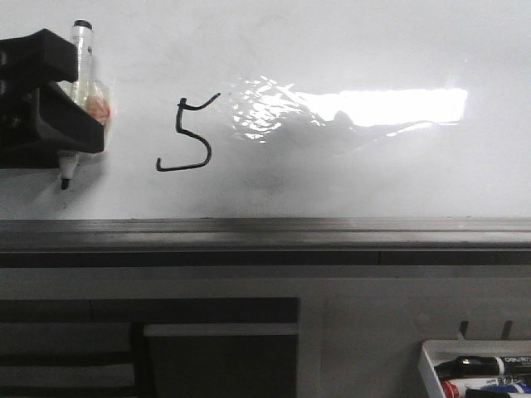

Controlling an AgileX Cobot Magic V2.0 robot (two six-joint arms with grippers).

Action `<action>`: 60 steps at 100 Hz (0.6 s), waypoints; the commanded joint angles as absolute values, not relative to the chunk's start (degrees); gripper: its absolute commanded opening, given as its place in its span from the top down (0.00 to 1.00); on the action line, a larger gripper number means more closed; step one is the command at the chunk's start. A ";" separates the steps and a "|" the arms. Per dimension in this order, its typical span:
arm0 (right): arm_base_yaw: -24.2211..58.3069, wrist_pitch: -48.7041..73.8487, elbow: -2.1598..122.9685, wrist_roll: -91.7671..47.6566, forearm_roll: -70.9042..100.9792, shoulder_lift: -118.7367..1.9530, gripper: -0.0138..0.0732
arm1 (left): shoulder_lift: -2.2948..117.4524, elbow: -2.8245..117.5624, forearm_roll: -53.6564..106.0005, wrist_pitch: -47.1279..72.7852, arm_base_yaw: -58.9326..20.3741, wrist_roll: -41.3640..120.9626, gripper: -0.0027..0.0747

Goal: Write number 5 on whiteboard

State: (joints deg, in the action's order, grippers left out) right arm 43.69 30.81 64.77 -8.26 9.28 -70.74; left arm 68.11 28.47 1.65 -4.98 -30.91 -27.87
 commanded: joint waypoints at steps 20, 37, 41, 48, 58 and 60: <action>43.30 28.00 66.79 -8.98 7.69 -68.48 0.44 | 63.27 30.14 2.08 -6.88 -30.60 -28.27 0.50; 43.30 27.03 65.22 -8.98 5.94 -66.24 0.82 | 55.31 30.14 0.78 -3.51 -30.60 -28.27 0.52; 43.30 25.86 64.29 -8.98 5.53 -65.02 0.91 | 52.94 30.14 0.35 -2.08 -30.60 -28.19 0.56; 43.30 23.00 61.56 -8.98 5.51 -62.23 0.91 | 48.91 30.14 -1.89 0.34 -30.71 -28.19 0.73; 43.30 17.04 55.01 -8.98 5.42 -56.81 0.91 | 42.50 29.59 -5.38 2.04 -30.71 -28.03 0.99; 43.30 15.47 53.33 -8.98 5.30 -55.47 0.91 | 41.11 29.33 -6.17 2.04 -30.71 -27.87 0.99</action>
State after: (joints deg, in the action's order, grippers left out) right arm 43.69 24.21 56.65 -8.26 5.96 -60.87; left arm 46.09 28.42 -3.24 4.55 -30.78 -27.87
